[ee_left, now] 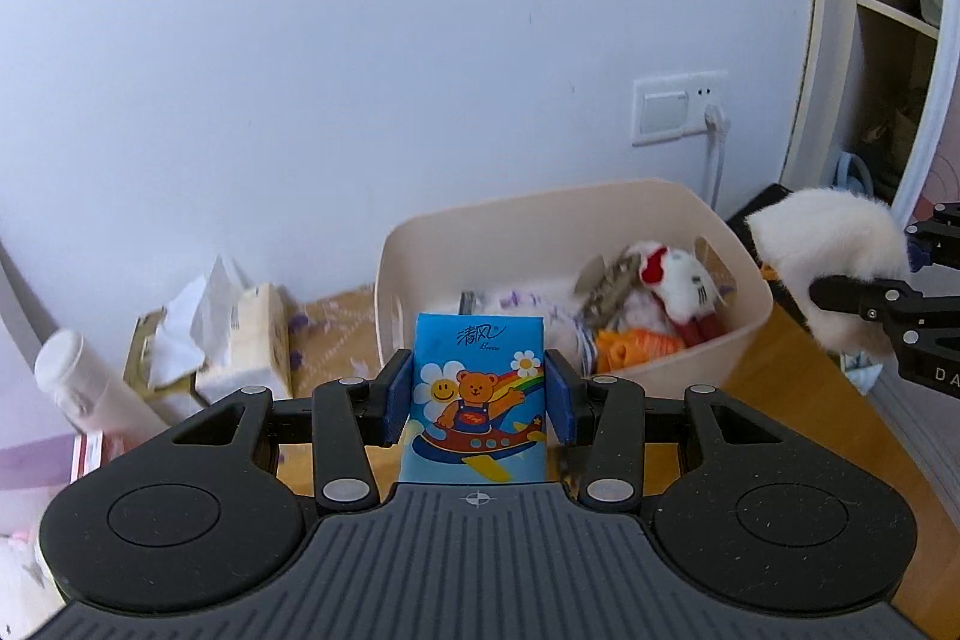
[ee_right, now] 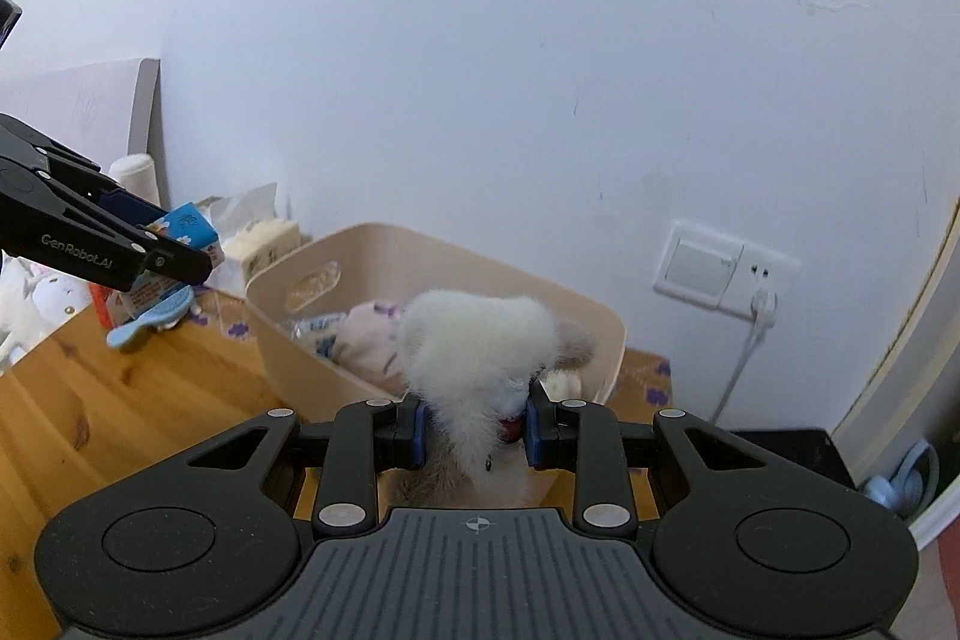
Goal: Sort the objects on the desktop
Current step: 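Lift the tissue pack and mouse plush and carry both over the basket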
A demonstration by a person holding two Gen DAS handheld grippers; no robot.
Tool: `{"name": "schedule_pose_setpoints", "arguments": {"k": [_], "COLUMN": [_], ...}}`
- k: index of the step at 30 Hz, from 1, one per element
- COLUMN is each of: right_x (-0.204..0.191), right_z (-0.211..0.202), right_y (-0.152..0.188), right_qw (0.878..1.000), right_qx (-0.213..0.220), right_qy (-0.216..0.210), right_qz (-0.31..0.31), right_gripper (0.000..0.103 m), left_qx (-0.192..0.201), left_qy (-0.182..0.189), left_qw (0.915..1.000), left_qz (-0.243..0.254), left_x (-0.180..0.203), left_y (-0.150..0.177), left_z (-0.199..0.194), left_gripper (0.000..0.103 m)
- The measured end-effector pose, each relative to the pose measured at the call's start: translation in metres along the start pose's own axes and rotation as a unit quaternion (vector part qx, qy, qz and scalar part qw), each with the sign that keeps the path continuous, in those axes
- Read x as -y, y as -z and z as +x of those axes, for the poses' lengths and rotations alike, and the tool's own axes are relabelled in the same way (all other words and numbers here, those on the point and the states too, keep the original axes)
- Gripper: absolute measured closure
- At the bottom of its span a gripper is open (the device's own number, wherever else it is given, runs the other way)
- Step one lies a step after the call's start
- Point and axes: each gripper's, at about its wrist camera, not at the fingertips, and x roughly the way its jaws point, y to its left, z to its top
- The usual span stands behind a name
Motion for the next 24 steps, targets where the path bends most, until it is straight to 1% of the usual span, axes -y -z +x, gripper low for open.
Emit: {"name": "schedule_pose_setpoints", "arguments": {"k": [2,7,9,13,19,22,24], "right_x": [0.001,0.008,0.012,0.023,0.038,0.041,0.043], "right_z": [0.004,0.022,0.029,0.041,0.058,0.069,0.078], "right_y": [-0.005,-0.013,-0.016,-0.024,-0.032,-0.032,-0.031], "right_qw": [1.0,1.0,1.0,1.0,0.999,0.999,0.998], "right_qx": [0.002,-0.01,-0.011,-0.02,-0.033,-0.046,-0.054], "right_qy": [0.003,0.009,0.01,0.013,0.014,0.012,0.012], "right_qz": [-0.001,-0.005,-0.005,-0.005,-0.002,-0.01,-0.012], "right_gripper": [0.076,0.076,0.076,0.076,0.076,0.076,0.076], "left_qx": [0.004,0.002,0.006,0.003,-0.005,-0.015,-0.022], "left_qy": [0.0,0.002,-0.003,-0.006,-0.012,-0.004,-0.005], "left_qw": [1.0,1.0,1.0,1.0,0.9999,0.9998,0.9997], "left_qz": [0.001,-0.001,0.006,0.004,0.0,-0.01,-0.007], "left_x": [0.001,0.005,0.009,0.01,0.012,0.011,0.013], "left_y": [-0.008,-0.026,-0.031,-0.042,-0.048,-0.049,-0.049], "left_z": [0.006,0.026,0.033,0.051,0.079,0.093,0.101], "left_gripper": [0.057,0.057,0.057,0.057,0.057,0.057,0.057]}}
